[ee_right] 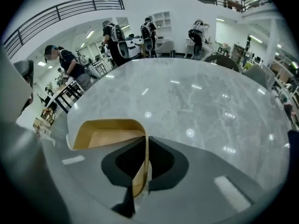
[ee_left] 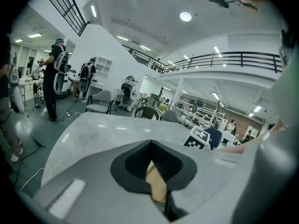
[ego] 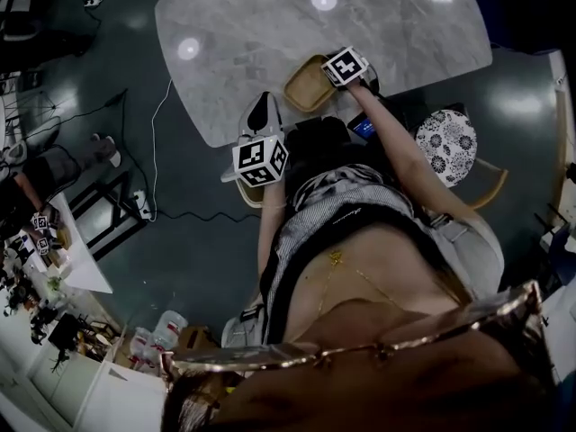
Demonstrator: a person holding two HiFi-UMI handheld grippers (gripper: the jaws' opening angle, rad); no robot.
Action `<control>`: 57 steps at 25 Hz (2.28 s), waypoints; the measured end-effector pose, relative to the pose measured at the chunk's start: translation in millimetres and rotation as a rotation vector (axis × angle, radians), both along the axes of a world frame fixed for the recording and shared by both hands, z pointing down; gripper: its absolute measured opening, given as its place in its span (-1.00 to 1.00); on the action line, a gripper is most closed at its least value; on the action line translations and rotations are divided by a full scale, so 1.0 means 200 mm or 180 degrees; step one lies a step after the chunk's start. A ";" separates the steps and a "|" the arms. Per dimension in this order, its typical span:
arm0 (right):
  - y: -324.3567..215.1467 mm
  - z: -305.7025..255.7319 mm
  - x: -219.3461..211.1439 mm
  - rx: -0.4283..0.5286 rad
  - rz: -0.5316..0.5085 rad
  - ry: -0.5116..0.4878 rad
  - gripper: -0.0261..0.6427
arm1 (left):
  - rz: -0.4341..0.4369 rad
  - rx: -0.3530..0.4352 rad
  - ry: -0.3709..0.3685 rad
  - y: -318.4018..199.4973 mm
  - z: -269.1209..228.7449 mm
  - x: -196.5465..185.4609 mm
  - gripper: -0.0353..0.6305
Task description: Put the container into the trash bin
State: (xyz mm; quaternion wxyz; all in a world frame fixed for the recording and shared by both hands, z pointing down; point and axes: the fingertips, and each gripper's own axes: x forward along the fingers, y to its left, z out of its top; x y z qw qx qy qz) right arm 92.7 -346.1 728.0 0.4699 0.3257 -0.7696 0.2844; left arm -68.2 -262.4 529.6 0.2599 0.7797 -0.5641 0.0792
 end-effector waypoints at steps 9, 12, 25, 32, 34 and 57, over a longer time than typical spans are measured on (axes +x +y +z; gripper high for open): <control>-0.05 -0.36 -0.05 0.0322 -0.0183 -0.0284 -0.83 | 0.0133 -0.0059 0.0093 -0.01 0.02 0.05 -0.89; -0.04 -0.46 -0.07 0.0392 -0.0246 -0.0393 -0.82 | 0.0167 -0.0059 0.0068 -0.02 0.02 0.08 -0.89; 0.01 -0.69 -0.06 0.0500 -0.0280 -0.0688 -0.82 | 0.0213 -0.0009 -0.0022 -0.04 -0.04 0.10 -0.89; 0.01 -0.83 0.00 0.0647 -0.0213 -0.0775 -0.82 | 0.0250 0.0049 -0.0042 -0.03 -0.09 0.16 -0.89; 0.01 -0.85 0.03 0.0676 -0.0181 -0.0775 -0.82 | 0.0280 0.0093 -0.0068 -0.03 -0.11 0.18 -0.89; 0.03 -1.00 0.16 0.0807 -0.0302 -0.0966 -0.82 | 0.0045 0.0248 -0.0116 0.00 -0.25 0.25 -0.89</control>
